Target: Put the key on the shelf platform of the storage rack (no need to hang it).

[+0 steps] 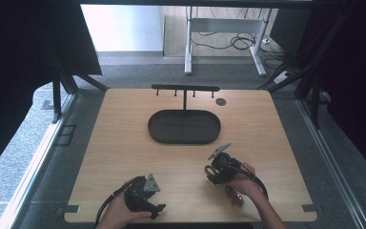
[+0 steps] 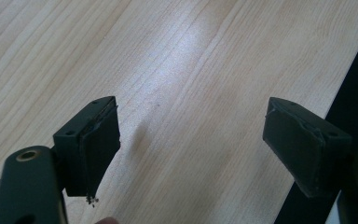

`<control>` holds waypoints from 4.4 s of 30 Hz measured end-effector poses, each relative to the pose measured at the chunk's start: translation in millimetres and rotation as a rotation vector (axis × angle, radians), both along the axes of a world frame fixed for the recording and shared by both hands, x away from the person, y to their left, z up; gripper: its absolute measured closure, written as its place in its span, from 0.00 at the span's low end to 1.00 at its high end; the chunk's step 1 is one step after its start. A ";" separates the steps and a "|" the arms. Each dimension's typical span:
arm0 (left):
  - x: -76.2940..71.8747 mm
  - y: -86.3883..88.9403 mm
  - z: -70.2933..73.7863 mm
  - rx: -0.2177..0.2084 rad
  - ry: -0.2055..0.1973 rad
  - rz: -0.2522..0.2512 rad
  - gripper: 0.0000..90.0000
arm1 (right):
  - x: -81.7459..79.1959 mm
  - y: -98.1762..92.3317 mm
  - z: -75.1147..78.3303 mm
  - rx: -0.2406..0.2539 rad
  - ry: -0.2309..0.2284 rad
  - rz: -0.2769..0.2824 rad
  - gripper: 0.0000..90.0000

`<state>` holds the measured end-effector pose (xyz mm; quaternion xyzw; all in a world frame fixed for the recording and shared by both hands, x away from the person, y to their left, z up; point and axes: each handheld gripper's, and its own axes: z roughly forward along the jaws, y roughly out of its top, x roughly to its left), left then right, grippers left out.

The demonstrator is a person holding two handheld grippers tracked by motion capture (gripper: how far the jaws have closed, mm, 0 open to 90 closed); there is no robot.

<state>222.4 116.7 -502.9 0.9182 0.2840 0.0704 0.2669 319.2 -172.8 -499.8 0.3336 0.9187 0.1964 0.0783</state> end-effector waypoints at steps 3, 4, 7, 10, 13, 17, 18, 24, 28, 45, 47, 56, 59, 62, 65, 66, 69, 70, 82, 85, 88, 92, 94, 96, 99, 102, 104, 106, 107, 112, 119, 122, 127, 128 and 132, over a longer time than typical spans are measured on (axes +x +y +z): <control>0.2 0.7 0.2 0.000 0.000 0.001 0.21 | 4.3 1.4 -2.7 -0.008 0.010 -0.005 0.53; 0.2 0.7 0.2 -0.001 0.000 0.002 0.21 | 5.3 1.7 -3.5 -0.011 0.016 -0.008 0.54; 0.1 0.7 0.3 -0.002 -0.001 0.002 0.21 | 8.4 1.6 -6.1 -0.025 0.024 -0.011 0.55; 0.1 0.6 0.3 -0.001 -0.001 0.000 0.21 | 10.1 1.0 -7.5 -0.032 0.030 -0.018 0.57; -0.2 0.2 0.5 -0.001 -0.001 -0.001 0.21 | 12.4 -0.5 -7.2 -0.024 0.035 -0.026 0.64; -0.5 0.1 0.9 -0.003 -0.001 0.000 0.21 | 14.7 -2.8 -6.0 -0.018 0.050 -0.040 0.75; -0.5 0.3 0.9 -0.003 -0.002 0.000 0.21 | 15.2 -3.6 -5.7 -0.016 0.057 -0.043 0.77; 0.4 1.6 1.2 -0.001 -0.006 -0.001 0.21 | 15.9 -10.9 2.5 0.036 0.063 -0.046 0.87; 0.0 1.3 1.6 -0.003 -0.006 -0.002 0.21 | 14.8 -14.2 9.8 0.043 0.044 -0.043 0.93; 0.1 1.8 1.4 -0.002 -0.003 0.002 0.21 | 14.6 -10.4 -1.3 -0.016 0.068 -0.026 0.64; 0.3 1.7 1.2 0.000 -0.005 -0.001 0.21 | 14.2 -10.9 -2.7 -0.019 0.071 -0.023 0.63; 0.3 2.2 1.4 -0.005 -0.004 0.005 0.21 | 11.5 -19.3 -1.6 -0.026 0.080 -0.043 0.61; 0.6 1.8 1.3 0.002 -0.004 -0.001 0.21 | 8.8 -22.6 -0.9 -0.037 0.084 -0.040 0.61; -0.3 0.8 1.2 -0.003 -0.003 0.001 0.21 | 6.4 -24.5 -3.4 -0.050 0.090 -0.040 0.61; -0.1 0.9 1.5 -0.002 -0.004 -0.001 0.21 | 5.3 -25.5 -4.1 -0.050 0.085 -0.047 0.64; -0.2 0.9 1.4 -0.002 -0.002 0.002 0.21 | 5.4 -26.5 -3.7 -0.051 0.088 -0.046 0.69; -0.2 1.2 1.8 -0.002 -0.005 0.000 0.21 | 5.1 -26.2 -3.1 -0.061 0.088 -0.042 0.74; -0.2 1.3 2.0 -0.003 -0.006 -0.001 0.21 | 5.0 -25.5 -2.8 -0.067 0.089 -0.042 0.75; 0.2 2.1 2.6 -0.006 -0.012 0.001 0.21 | 7.6 -16.9 39.6 -0.029 0.022 -0.009 0.76; 0.1 2.8 3.5 -0.008 -0.014 0.002 0.21 | 8.6 -14.5 52.7 -0.011 0.001 0.000 0.76; 0.3 3.6 3.9 -0.011 -0.016 0.005 0.21 | 10.4 -11.6 63.6 -0.004 -0.011 0.007 0.76; 0.7 4.5 4.6 -0.007 -0.019 0.005 0.21 | 14.9 -7.7 76.3 0.005 -0.028 0.011 0.76; 0.5 4.8 5.1 -0.009 -0.019 0.006 0.21 | 18.0 -5.9 81.4 0.009 -0.034 0.013 0.76; 0.4 5.0 5.5 -0.008 -0.017 0.008 0.21 | 21.4 -4.2 85.2 0.014 -0.033 0.013 0.76; 0.4 6.0 5.9 -0.016 -0.019 0.013 0.21 | 27.6 -2.5 89.9 0.021 -0.031 0.011 0.76; 0.8 6.5 6.1 -0.016 -0.020 0.014 0.21 | 34.3 -1.3 95.3 0.025 -0.032 0.008 0.76; 0.7 6.6 6.2 -0.019 -0.020 0.014 0.21 | 38.4 0.2 99.0 0.026 -0.037 0.005 0.76; 0.8 7.1 6.6 -0.019 -0.023 0.014 0.21 | 42.7 1.9 102.5 0.029 -0.040 0.005 0.76; 0.8 7.1 6.6 -0.019 -0.023 0.014 0.21 | 42.7 1.9 102.5 0.029 -0.040 0.005 0.76; 1.1 9.1 7.7 -0.021 -0.022 0.016 0.21 | 56.1 8.8 111.3 0.048 -0.037 0.000 0.76; 1.5 11.3 8.6 -0.026 -0.025 0.022 0.21 | 69.0 15.7 115.1 0.058 -0.037 -0.003 0.76; 1.9 12.1 9.2 -0.022 -0.026 0.021 0.21 | 72.3 17.1 115.5 0.056 -0.036 -0.004 0.76; 2.1 12.5 9.0 -0.023 -0.026 0.022 0.21 | 82.2 20.2 117.9 0.061 -0.037 -0.012 0.76; 2.1 12.5 9.0 -0.023 -0.026 0.022 0.21 | 82.2 20.2 117.9 0.061 -0.037 -0.012 0.76; 2.1 12.9 9.0 -0.026 -0.026 0.026 0.21 | 89.1 21.6 119.4 0.078 -0.043 -0.021 0.76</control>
